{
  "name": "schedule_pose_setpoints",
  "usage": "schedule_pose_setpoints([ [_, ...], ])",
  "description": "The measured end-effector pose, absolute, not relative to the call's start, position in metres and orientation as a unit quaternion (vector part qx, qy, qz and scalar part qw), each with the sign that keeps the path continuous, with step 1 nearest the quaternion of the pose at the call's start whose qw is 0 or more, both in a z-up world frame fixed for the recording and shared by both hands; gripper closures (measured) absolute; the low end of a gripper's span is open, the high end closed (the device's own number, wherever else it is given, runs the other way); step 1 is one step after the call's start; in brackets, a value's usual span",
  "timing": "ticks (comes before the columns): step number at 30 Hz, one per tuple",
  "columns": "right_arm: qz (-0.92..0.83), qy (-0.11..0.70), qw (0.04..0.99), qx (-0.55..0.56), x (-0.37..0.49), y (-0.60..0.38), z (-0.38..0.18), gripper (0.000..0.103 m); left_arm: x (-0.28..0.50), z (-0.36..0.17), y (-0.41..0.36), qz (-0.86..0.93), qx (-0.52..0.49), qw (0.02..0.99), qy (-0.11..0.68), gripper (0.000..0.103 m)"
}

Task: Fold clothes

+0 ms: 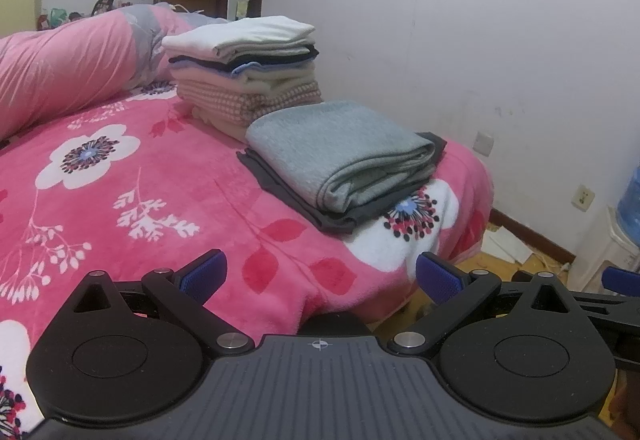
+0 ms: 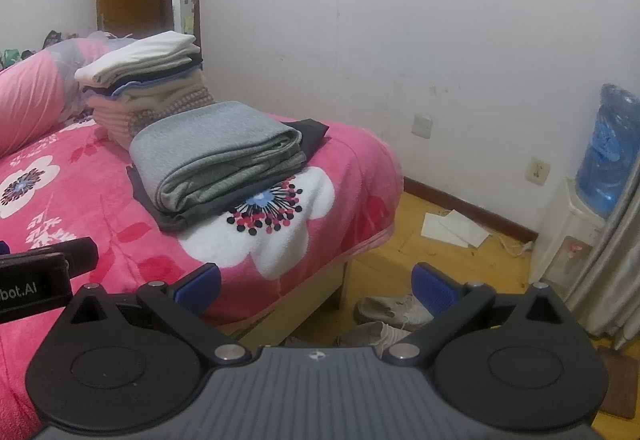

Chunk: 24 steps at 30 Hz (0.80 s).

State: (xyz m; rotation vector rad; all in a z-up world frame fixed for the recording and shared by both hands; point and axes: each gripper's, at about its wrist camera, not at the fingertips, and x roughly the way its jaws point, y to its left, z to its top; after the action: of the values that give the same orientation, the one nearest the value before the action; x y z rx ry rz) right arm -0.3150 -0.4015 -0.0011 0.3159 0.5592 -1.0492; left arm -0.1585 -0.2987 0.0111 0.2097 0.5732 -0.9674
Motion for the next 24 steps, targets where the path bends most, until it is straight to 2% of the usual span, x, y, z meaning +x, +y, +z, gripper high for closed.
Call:
schedule_pose_setpoints([
  [24, -0.491, 0.266, 0.817, 0.145, -0.3101, -0.3994, -0.0010, 0.000, -0.1547, 0.0098, -0.2990, -0.453, 0.100, 0.842, 0.275, 0.001],
])
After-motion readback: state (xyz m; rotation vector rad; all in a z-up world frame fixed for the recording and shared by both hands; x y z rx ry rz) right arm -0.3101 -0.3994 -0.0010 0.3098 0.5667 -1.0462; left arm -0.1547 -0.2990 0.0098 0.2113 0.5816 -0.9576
